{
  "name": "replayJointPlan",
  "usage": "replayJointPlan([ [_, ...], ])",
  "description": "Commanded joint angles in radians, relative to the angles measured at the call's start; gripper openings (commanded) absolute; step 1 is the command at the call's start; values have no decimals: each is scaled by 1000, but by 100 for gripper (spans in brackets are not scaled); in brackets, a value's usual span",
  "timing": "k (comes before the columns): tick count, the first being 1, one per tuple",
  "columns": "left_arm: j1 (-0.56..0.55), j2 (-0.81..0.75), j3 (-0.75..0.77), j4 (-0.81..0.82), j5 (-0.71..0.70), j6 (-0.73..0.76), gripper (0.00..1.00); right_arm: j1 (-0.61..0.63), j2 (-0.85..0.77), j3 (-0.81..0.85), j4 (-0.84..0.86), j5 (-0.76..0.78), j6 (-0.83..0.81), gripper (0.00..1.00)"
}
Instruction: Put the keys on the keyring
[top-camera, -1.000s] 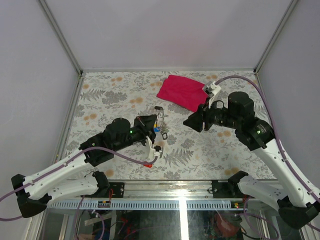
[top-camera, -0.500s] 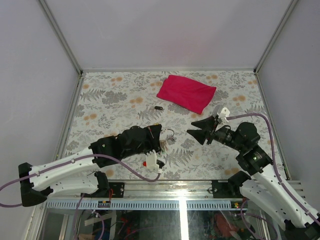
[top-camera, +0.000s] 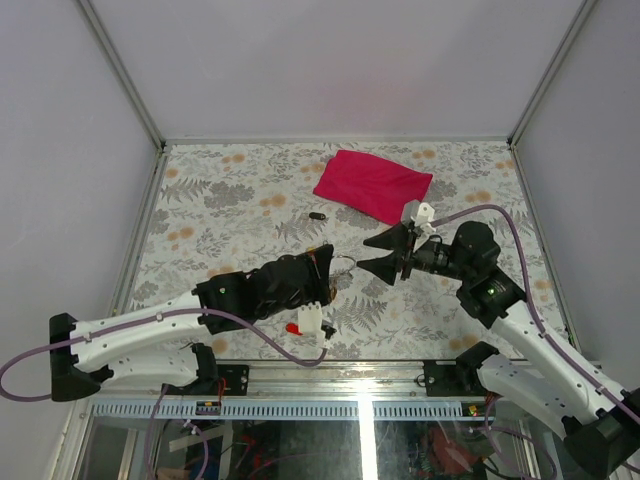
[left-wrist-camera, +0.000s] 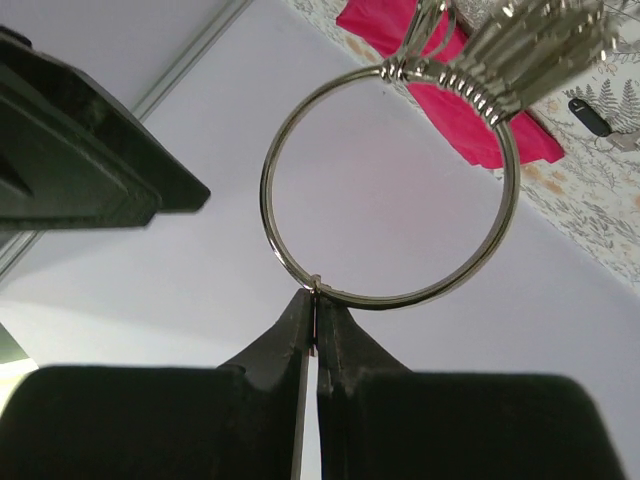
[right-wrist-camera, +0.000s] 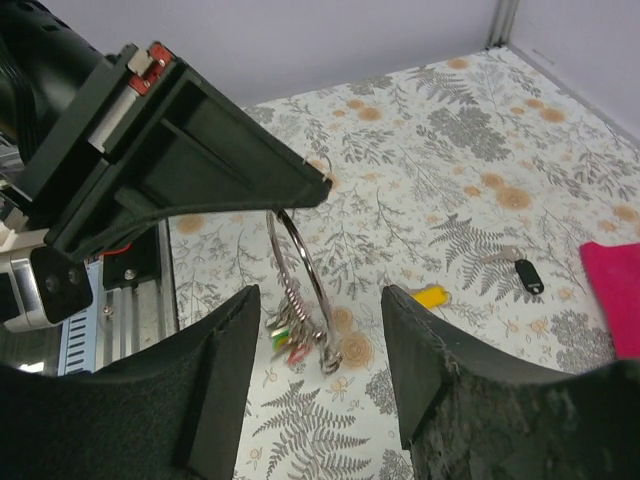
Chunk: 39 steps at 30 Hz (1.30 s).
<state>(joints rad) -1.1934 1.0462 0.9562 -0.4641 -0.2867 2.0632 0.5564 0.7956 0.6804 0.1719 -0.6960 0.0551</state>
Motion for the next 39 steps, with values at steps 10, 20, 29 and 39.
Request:
replayJointPlan([
  [10, -52, 40, 96, 41, -65, 100, 0, 9, 120, 87, 147, -165, -26, 63],
  [20, -61, 55, 117, 33, -72, 107, 0, 80, 203, 93, 207, -154, -21, 60],
  [29, -65, 60, 122, 30, -78, 107, 0, 132, 265, 96, 288, -127, 21, 46],
  [39, -66, 61, 120, 38, -83, 98, 1, 135, 275, 68, 405, -101, 99, 10],
])
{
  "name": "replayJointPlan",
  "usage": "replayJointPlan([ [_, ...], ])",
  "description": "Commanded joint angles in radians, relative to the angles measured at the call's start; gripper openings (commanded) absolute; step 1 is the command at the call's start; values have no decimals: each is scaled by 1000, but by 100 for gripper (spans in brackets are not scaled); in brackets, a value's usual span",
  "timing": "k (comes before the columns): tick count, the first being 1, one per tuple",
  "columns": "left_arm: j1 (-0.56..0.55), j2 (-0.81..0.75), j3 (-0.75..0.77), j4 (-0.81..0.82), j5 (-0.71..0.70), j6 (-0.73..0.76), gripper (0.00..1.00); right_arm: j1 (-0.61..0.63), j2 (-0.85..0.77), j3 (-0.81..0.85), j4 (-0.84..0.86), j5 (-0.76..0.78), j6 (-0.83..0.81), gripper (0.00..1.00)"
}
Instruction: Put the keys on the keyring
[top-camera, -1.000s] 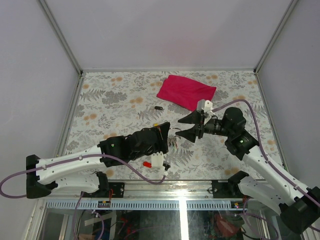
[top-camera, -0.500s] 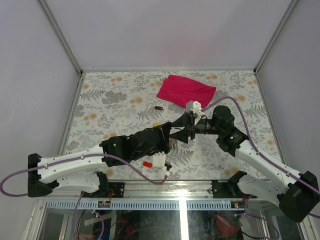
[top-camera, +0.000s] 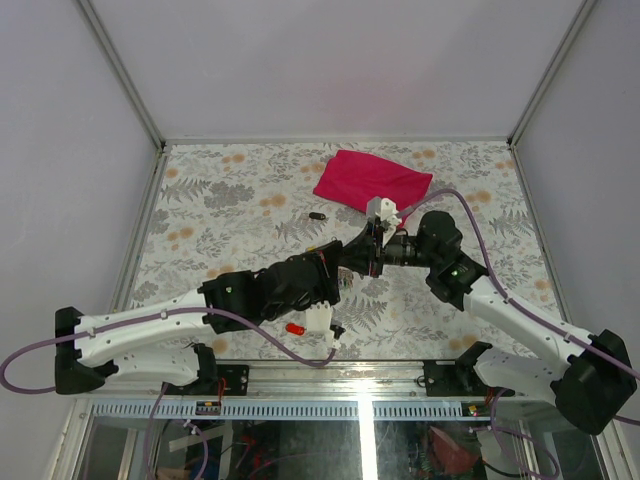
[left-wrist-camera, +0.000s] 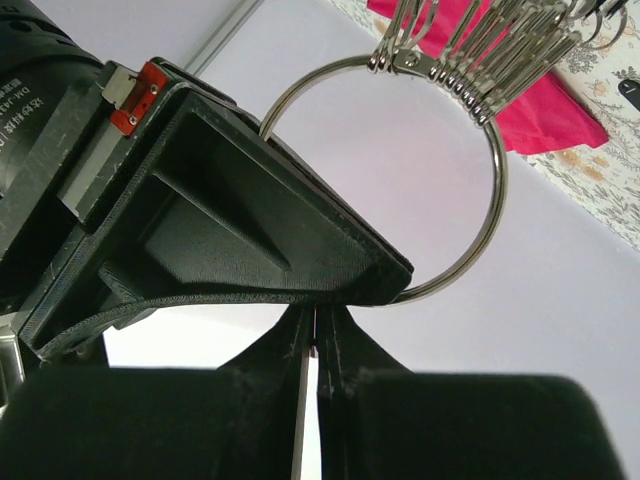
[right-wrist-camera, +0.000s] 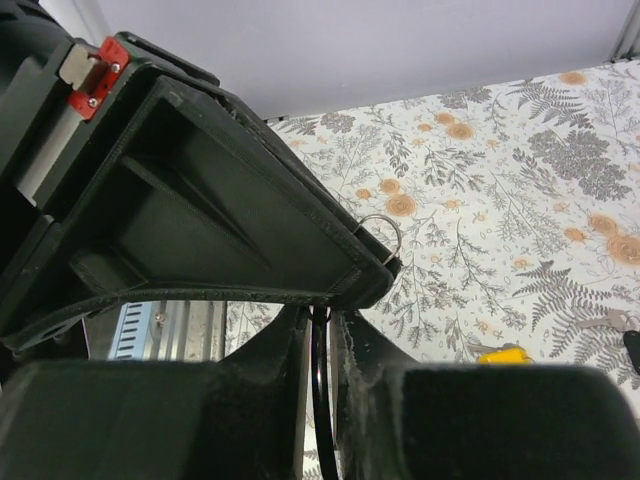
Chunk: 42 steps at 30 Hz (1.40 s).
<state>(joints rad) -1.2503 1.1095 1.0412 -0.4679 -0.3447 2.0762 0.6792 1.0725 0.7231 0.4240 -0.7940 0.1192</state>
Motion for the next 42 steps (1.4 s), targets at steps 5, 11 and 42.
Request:
replayJointPlan([
  [5, -10, -11, 30, 61, -17, 53, 19, 13, -20, 11, 173, 24, 40, 0],
  [11, -10, -39, 23, 82, 6, -27, 46, 13, -77, 3, 78, 110, -57, 0],
  [42, -25, -125, 133, 226, 190, -2047, 64, 12, -334, -19, -311, 381, -616, 0],
])
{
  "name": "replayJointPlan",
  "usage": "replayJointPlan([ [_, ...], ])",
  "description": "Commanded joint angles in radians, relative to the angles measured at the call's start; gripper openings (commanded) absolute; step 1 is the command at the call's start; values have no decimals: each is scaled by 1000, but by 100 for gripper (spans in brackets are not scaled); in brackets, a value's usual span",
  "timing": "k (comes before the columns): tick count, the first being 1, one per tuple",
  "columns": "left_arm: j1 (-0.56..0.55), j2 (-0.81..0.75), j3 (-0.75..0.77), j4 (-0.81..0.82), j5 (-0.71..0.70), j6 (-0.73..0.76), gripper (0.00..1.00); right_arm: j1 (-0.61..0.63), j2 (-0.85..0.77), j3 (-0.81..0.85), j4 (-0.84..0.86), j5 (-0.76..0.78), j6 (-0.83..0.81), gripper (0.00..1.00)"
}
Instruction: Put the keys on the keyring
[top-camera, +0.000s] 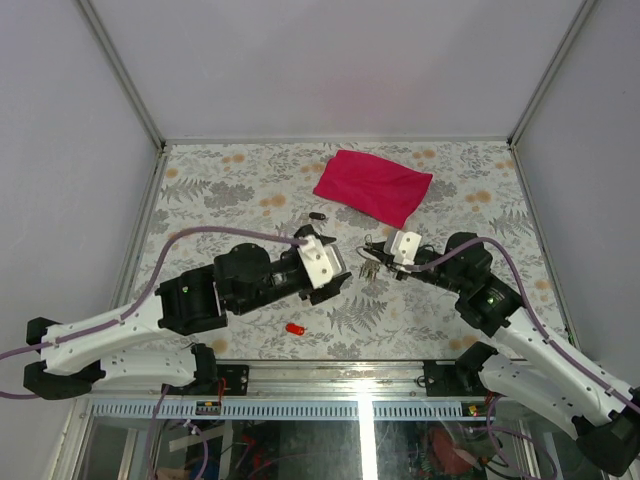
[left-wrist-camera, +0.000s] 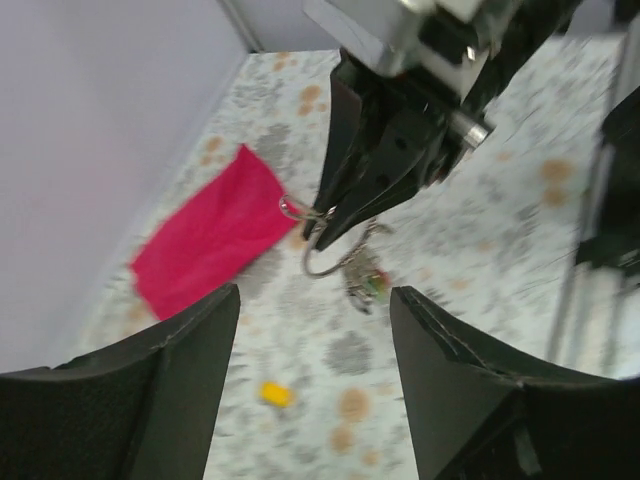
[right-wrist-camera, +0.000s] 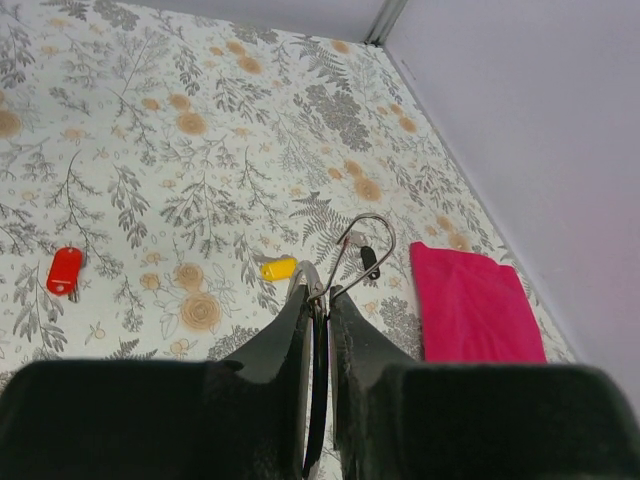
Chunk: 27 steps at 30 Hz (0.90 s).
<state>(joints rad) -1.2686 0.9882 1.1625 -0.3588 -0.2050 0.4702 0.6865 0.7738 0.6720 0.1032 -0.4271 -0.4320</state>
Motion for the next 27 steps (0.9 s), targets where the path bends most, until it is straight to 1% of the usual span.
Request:
replayJointPlan([
  [1, -6, 0, 13, 121, 58, -494, 66, 5, -37, 39, -5, 12, -66, 0],
  [3, -5, 12, 13, 131, 39, -585, 68, 5, -42, 53, -37, 6, -66, 0],
  [5, 3, 23, 6, 150, 6, -660, 69, 5, -50, 56, -54, 4, -60, 0],
  [7, 32, 37, 6, 162, 17, -734, 68, 5, -61, 45, -50, 1, -59, 0],
  [8, 76, 46, 5, 169, 45, -772, 67, 5, -70, 38, -41, 0, -57, 0],
  [12, 242, 69, -23, 222, 191, -939, 54, 5, -83, 23, -12, -13, -34, 0],
  [13, 267, 69, -36, 244, 214, -966, 53, 5, -83, 22, -13, -21, -34, 0],
  [15, 288, 77, -42, 262, 219, -986, 53, 5, -82, 23, -15, -26, -33, 0],
  [18, 290, 109, -18, 247, 198, -981, 52, 5, -80, 24, -18, -39, -34, 0],
  [23, 289, 156, 17, 234, 238, -952, 47, 5, -72, 30, -12, -48, -26, 0],
  [27, 290, 182, 34, 218, 237, -931, 44, 5, -66, 31, -2, -64, -13, 0],
])
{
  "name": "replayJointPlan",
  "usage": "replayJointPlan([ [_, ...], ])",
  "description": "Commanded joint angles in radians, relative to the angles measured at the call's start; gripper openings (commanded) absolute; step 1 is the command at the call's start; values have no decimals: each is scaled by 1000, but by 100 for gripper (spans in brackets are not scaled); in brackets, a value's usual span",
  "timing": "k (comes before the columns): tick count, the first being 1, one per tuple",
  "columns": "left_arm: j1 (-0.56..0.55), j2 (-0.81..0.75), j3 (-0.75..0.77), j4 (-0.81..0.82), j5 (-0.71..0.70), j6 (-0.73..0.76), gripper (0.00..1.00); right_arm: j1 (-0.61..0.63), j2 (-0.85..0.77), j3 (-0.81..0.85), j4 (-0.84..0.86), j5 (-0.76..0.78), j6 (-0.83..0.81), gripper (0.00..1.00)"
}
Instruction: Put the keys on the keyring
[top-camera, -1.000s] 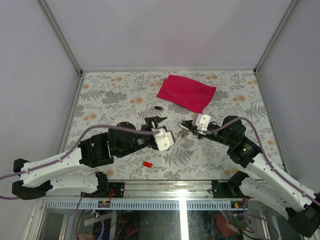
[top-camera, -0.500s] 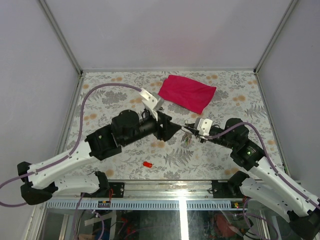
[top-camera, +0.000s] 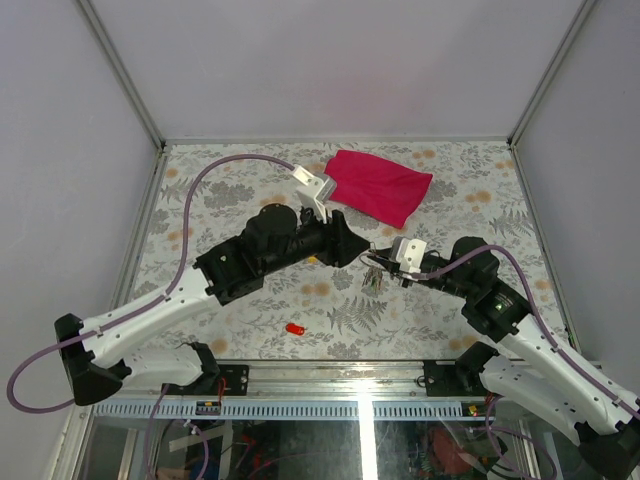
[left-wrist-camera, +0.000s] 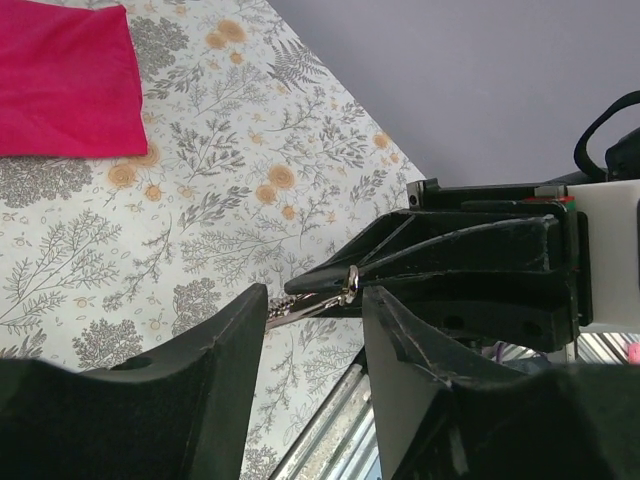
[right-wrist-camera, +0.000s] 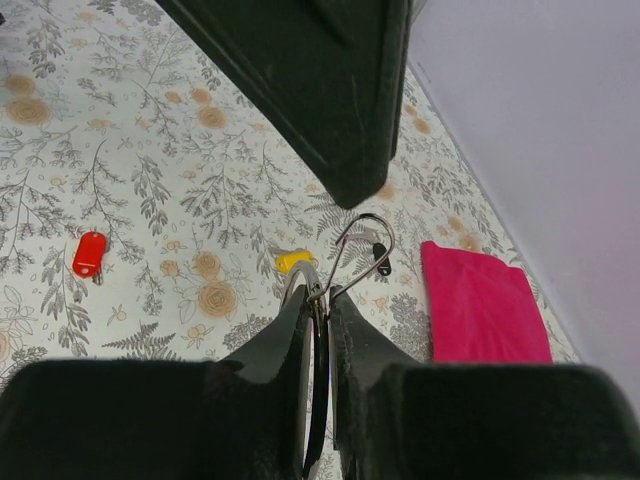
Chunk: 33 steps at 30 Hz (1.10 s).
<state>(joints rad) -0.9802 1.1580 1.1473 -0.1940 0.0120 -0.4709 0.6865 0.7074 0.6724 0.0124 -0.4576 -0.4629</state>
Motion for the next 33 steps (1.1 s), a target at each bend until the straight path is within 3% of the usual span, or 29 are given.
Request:
replayJointPlan([
  [1, 1, 17, 54, 51, 17, 14, 43, 5, 1, 30, 91, -37, 20, 0],
  [20, -2, 85, 98, 9, 50, 36, 34, 5, 3, 33, 100, -35, 32, 0],
  [33, -12, 105, 126, -26, 52, 50, 20, 5, -2, 31, 112, -16, 31, 0],
])
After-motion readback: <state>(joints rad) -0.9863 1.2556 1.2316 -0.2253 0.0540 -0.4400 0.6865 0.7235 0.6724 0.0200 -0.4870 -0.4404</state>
